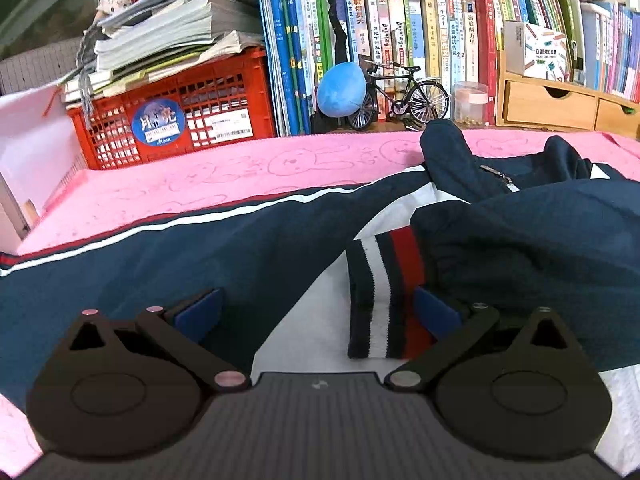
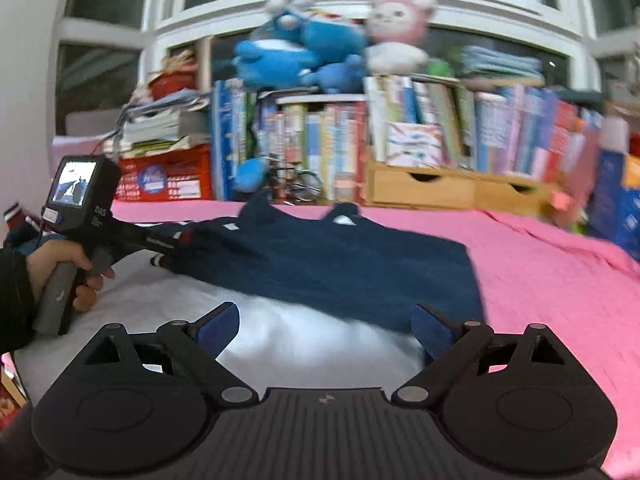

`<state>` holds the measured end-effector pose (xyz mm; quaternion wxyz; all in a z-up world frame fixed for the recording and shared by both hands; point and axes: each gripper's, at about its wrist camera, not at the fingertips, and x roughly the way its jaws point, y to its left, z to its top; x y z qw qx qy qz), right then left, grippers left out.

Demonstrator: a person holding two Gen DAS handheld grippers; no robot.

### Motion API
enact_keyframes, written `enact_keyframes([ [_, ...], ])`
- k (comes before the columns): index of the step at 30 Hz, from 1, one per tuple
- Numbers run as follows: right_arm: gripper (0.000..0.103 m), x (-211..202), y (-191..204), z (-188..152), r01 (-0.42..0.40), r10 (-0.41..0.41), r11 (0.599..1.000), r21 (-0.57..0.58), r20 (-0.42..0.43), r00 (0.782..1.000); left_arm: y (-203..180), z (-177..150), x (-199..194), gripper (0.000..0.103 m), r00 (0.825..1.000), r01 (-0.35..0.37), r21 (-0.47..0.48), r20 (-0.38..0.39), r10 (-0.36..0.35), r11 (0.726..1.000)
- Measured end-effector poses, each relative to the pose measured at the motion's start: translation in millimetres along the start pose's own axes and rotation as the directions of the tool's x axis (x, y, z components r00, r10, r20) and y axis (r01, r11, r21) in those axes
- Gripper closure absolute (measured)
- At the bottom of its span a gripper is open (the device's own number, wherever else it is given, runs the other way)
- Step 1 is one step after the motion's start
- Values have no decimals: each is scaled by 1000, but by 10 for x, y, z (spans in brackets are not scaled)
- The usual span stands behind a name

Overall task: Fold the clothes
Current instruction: 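Grasp the other striped cuff with the left gripper and lift it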

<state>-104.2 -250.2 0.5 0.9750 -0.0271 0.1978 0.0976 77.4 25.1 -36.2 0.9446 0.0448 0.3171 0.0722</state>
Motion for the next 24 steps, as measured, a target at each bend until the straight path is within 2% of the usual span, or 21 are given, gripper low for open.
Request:
enact_keyframes([
  [7,9,324,284,130,-61,60,998,-13,-41,997,132,-81,-523,0,998,-29,72,50,25,997],
  [13,9,389,546,66,-155,153,988,-24,-74,985,612,-315,-877,0,999,-39,11,14,39,999],
  [18,8,461,1057,133,-301,292,948,-104,-97,951,895,-496,-1011,0,996,-88,-34,-29,87,996],
  [24,8,586,1637,260,-416,400,888,-194,-116,909,1328,-627,-1062,0,985,-166,-111,-55,161,980],
])
